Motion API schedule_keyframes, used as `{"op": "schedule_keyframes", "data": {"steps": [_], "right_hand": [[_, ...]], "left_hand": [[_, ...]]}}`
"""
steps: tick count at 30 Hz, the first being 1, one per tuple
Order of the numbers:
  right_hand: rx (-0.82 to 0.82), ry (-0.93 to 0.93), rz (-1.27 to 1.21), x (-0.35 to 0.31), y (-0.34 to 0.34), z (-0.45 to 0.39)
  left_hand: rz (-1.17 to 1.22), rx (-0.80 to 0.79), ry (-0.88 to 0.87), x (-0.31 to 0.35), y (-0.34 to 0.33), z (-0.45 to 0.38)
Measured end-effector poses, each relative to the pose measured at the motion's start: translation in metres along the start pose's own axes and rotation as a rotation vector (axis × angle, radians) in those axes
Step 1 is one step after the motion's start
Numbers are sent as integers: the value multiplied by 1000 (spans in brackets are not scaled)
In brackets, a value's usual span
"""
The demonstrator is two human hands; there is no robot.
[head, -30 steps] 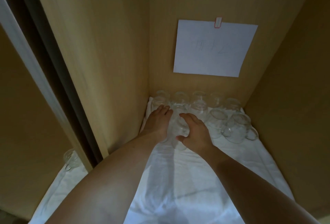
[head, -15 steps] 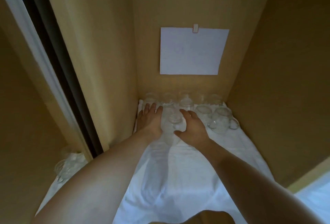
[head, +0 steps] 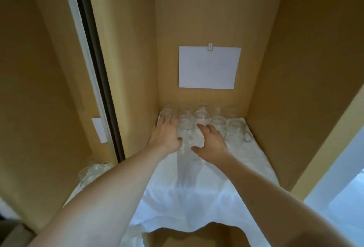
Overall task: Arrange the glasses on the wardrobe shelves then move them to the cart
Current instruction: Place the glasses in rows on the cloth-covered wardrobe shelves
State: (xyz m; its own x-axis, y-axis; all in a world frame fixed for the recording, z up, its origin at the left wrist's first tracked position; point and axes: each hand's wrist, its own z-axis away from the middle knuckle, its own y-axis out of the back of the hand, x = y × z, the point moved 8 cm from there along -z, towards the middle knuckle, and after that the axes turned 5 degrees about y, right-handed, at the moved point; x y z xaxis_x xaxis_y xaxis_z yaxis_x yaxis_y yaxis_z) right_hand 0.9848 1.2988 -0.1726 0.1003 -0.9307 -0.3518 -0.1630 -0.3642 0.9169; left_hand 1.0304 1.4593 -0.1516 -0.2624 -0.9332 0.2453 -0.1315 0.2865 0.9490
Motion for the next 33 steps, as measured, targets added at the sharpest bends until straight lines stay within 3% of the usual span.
{"op": "schedule_keyframes", "data": {"steps": [7,15,26,33], "right_hand": [[-14,53,22,-12,6,48],[-82,150,-1,-51,-28,93],[-199,290,-38,-134,-84,119],[-225,320,-86,-200,-119,110]], "left_hand": [[94,24,64,7,13,66],[41,15,177,-21,15,154],[0,-14,399,-120,28,222],[-25,-39,446,-197,32,240]]}}
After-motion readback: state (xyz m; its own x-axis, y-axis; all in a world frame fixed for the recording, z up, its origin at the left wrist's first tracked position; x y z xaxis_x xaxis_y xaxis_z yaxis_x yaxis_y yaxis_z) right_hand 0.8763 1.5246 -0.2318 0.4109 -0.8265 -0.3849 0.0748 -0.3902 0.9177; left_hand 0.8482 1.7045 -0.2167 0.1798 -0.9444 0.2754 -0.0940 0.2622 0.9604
